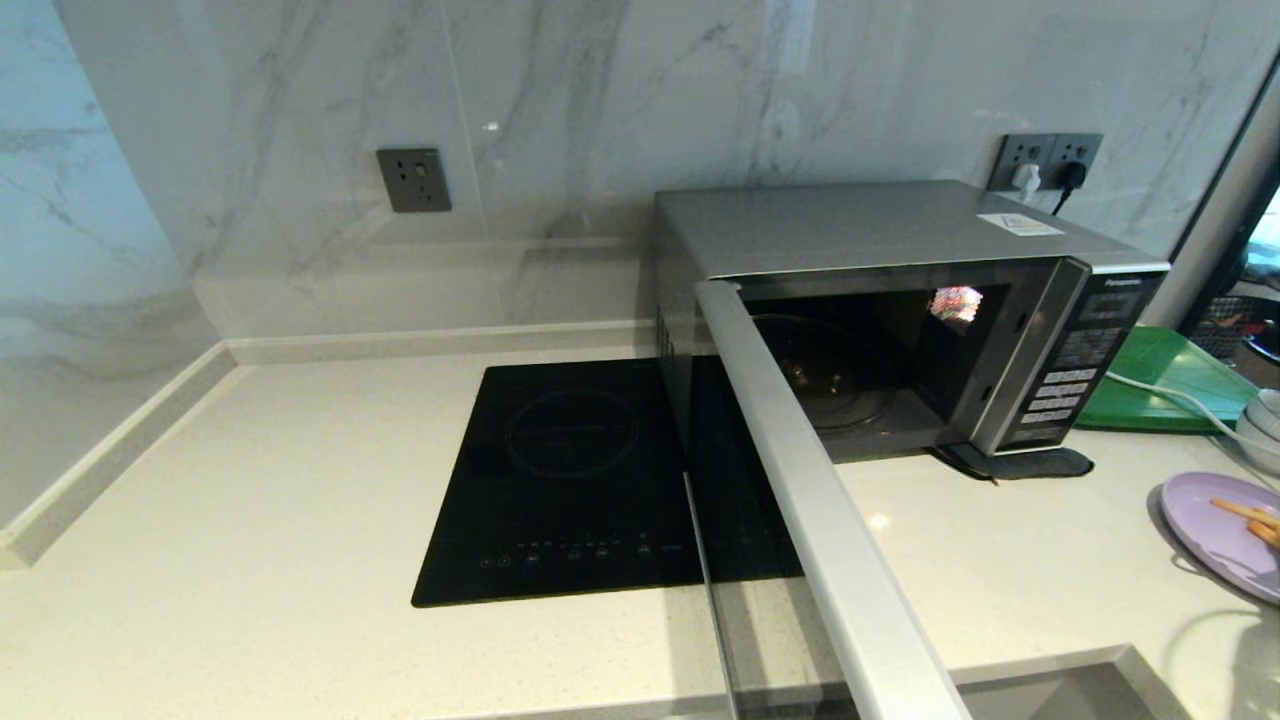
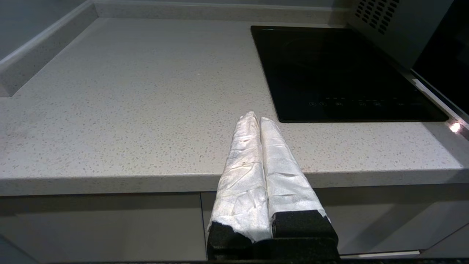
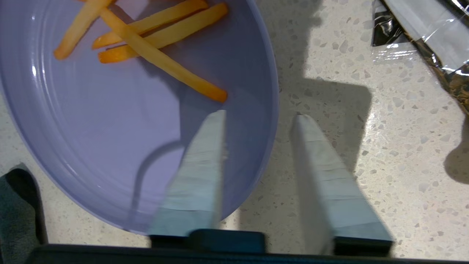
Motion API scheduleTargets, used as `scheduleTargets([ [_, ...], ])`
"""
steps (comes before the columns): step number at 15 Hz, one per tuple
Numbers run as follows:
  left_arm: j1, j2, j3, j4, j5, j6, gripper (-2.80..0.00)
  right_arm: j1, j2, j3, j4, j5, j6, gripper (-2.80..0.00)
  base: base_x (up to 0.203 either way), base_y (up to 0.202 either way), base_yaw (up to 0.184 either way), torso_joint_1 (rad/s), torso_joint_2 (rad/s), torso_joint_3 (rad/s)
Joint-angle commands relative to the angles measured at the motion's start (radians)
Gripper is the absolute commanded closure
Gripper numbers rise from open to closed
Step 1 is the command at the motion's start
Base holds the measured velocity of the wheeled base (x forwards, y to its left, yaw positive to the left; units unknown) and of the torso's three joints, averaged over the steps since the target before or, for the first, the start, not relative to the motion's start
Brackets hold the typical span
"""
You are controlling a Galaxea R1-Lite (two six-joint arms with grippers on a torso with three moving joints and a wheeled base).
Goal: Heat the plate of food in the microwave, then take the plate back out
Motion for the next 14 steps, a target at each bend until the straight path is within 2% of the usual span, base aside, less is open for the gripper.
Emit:
scheduleTargets([
  [1, 0.0, 0.001, 0.0, 0.0, 0.0, -0.001, 0.0, -0.001, -0.017, 0.0, 0.0, 0.001, 0.004, -2.8, 0.0, 0.0, 0.0, 0.0, 0.0, 0.0],
  [4, 0.0, 0.001, 0.0, 0.0, 0.0, -0.001, 0.0, -0.001, -0.048, 0.006, 0.002, 0.005, 0.004, -2.8, 0.0, 0.0, 0.0, 0.0, 0.0, 0.0],
  [6, 0.0, 0.001, 0.0, 0.0, 0.0, -0.001, 0.0, -0.001, -0.105, 0.008, 0.005, 0.035, 0.002, -2.8, 0.0, 0.0, 0.0, 0.0, 0.0, 0.0],
  [11, 0.0, 0.001, 0.0, 0.0, 0.0, -0.001, 0.0, -0.001, -0.394, 0.064, 0.005, 0.052, -0.039, -2.8, 0.0, 0.0, 0.0, 0.0, 0.0, 0.0],
  [14, 0.0, 0.001, 0.0, 0.0, 0.0, -0.001, 0.0, 0.002, -0.571, 0.114, 0.002, 0.059, -0.103, -2.8, 0.0, 0.0, 0.0, 0.0, 0.0, 0.0],
])
